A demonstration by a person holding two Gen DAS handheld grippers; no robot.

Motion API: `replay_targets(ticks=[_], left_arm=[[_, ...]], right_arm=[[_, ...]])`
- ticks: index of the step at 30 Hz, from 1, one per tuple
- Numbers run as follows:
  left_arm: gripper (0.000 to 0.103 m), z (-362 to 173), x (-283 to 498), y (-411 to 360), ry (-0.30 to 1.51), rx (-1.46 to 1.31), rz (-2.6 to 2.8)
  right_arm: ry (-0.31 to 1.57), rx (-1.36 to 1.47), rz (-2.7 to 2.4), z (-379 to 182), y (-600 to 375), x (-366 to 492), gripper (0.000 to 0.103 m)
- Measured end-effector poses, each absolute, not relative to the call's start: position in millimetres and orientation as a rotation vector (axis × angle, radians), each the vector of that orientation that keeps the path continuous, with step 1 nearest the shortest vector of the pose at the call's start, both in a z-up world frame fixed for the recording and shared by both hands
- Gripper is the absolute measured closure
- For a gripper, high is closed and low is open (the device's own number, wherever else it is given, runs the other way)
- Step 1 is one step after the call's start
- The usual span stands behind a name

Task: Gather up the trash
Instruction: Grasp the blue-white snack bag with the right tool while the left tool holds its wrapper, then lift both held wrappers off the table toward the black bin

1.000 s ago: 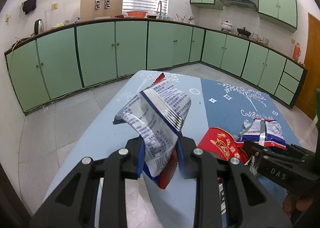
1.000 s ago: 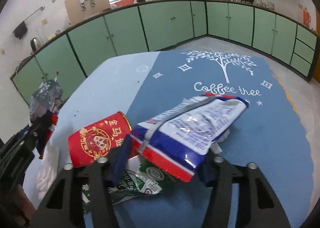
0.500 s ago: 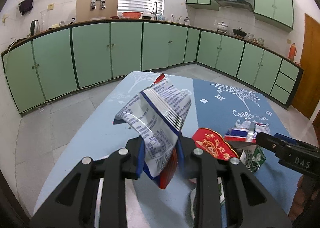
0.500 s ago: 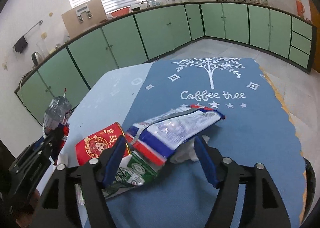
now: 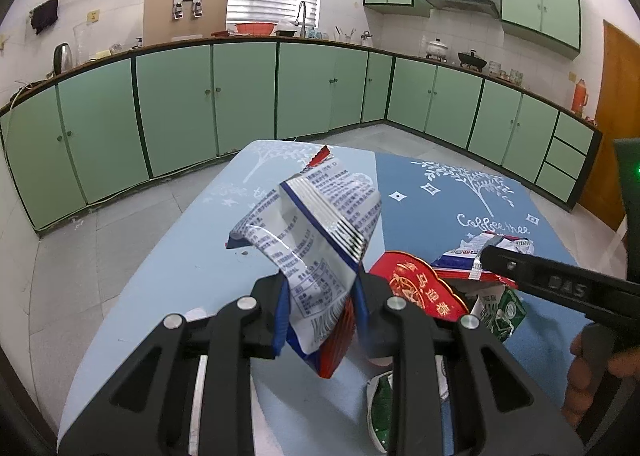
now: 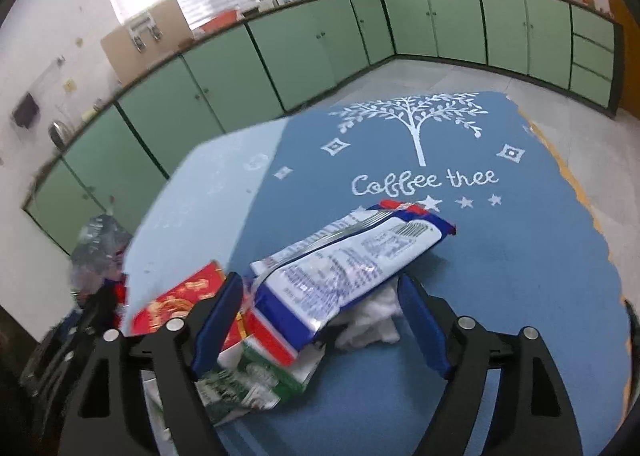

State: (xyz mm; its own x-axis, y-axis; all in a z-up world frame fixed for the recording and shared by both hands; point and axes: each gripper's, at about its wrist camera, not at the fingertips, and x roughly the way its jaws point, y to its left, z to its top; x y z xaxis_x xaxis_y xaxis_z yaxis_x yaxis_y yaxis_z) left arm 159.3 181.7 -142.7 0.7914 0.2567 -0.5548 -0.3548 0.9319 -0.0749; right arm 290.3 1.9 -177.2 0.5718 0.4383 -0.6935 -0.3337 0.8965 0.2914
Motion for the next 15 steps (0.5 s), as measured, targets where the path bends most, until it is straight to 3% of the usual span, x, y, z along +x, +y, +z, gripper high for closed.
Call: replay_targets(ticks=[4, 8, 14, 15], left_arm=[[0.078, -143.1, 162.8, 183.7, 0.573, -0.182, 0.333], [0.078, -142.5, 171.9, 185.0, 0.581, -0.182, 0.33], [0.078, -138.8, 183.4, 183.5, 0.586, -0.195, 0.321], [0.078, -137.9, 185.1, 183.0, 0.585, -0.196, 0.319]], right_arm=[[0.853, 0.136, 0.455, -180.3, 4.7, 295.5, 0.04], [0.85, 0.121, 0.482, -181.4, 6.3, 294.9, 0.062], [0.8, 0.13, 0.528, -171.9, 2.6, 290.9, 0.077], [0.792, 0.129, 0.54, -169.5, 2.0, 290.0, 0.099]])
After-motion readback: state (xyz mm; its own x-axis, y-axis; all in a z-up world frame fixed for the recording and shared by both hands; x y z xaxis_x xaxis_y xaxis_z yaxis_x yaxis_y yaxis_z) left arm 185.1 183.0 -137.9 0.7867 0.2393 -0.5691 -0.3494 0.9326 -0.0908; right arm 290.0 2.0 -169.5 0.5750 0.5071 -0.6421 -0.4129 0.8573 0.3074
